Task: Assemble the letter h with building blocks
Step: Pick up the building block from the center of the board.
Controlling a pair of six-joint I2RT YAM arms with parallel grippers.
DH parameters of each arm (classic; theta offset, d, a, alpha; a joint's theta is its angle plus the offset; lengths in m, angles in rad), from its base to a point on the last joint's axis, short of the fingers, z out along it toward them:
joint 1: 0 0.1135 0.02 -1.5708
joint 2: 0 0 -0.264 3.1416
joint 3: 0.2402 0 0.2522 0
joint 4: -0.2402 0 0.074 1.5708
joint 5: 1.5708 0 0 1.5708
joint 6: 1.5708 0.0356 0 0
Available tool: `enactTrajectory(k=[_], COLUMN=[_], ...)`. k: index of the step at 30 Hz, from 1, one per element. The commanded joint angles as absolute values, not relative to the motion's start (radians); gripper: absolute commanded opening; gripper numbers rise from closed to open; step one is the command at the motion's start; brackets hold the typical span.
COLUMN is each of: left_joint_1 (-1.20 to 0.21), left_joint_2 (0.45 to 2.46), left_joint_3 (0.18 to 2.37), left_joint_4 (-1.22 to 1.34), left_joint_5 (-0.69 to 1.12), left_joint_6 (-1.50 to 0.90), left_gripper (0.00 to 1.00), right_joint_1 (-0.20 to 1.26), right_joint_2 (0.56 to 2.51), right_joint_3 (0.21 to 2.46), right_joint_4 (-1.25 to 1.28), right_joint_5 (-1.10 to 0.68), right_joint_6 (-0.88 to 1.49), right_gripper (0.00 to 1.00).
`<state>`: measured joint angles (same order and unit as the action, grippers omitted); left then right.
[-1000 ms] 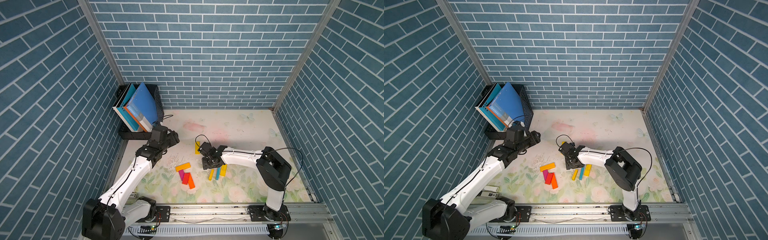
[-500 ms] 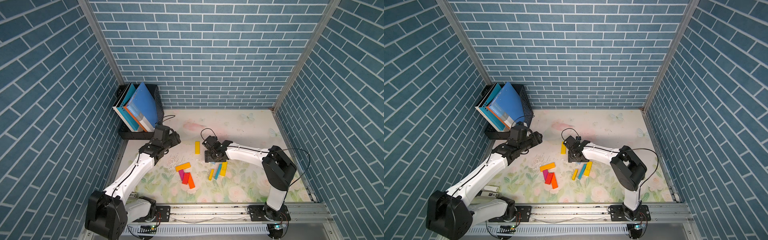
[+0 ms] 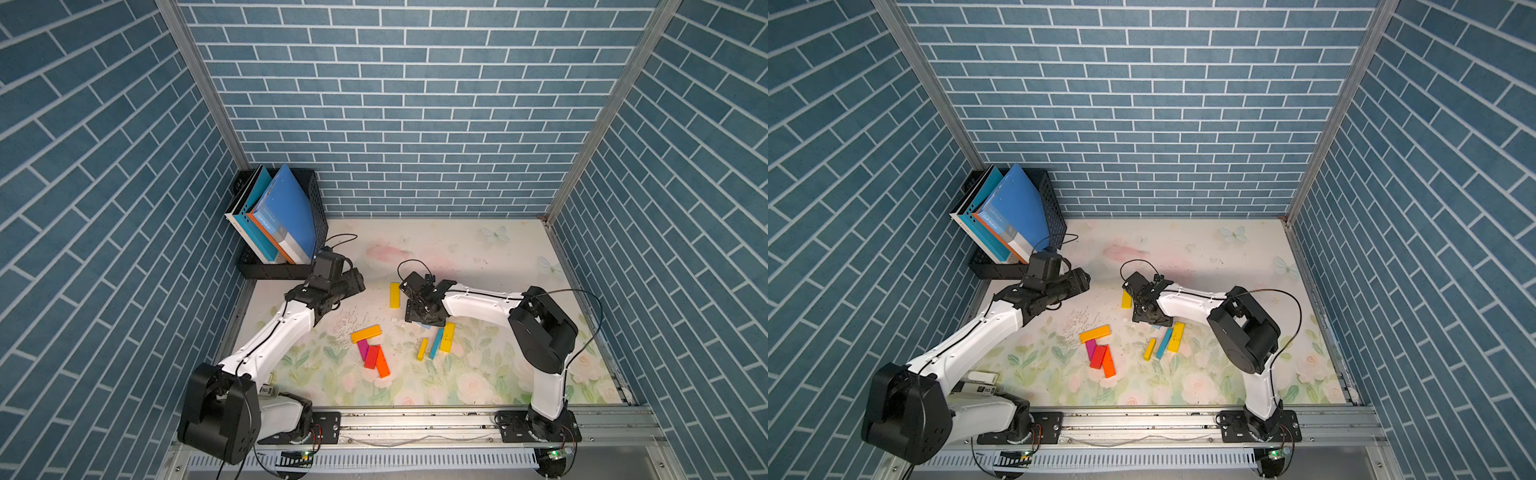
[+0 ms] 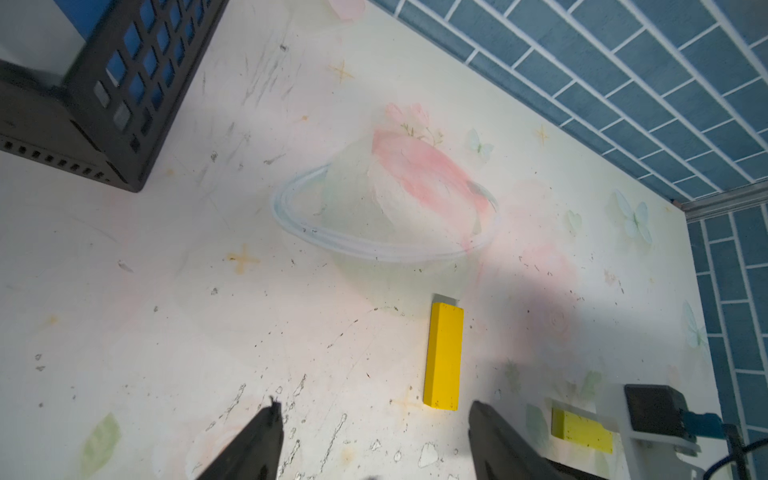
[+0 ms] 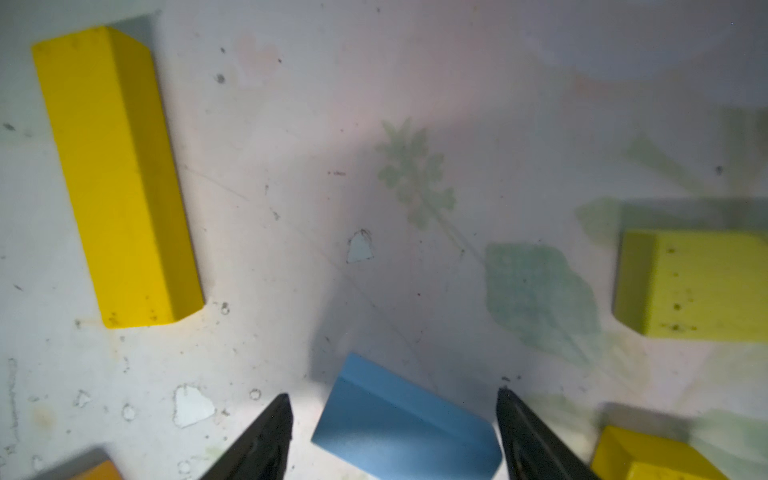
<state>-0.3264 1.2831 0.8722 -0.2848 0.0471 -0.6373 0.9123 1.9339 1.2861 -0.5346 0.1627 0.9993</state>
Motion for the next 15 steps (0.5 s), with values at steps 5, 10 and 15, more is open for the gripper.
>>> enactTrajectory(k=[5, 10, 15], left_joint_1=[-0.322, -0.323, -0.324], left_joint_2=[1.31, 1.315, 1.322], left_joint_3=[0.844, 0.832, 0.828], left_joint_4=[-0.28, -0.275, -0.272], left_joint_5=[0.087, 0.093, 0.102], left_joint_6=[-0.598, -0.591, -0.591], left_gripper=[0.74, 0.73, 0.71], right_joint_1=[0.916, 0.916, 0.916], right_joint_2=[1.945, 1.92, 1.931], right_joint_3=[1.267, 1.237, 1.233], right_joint_4=[-0.613, -0.604, -0.597], right_joint_5=[0.18, 0.188, 0.176], right_joint_6=[1.077, 1.079, 1.072], right_gripper=[0.76, 0.74, 0.75])
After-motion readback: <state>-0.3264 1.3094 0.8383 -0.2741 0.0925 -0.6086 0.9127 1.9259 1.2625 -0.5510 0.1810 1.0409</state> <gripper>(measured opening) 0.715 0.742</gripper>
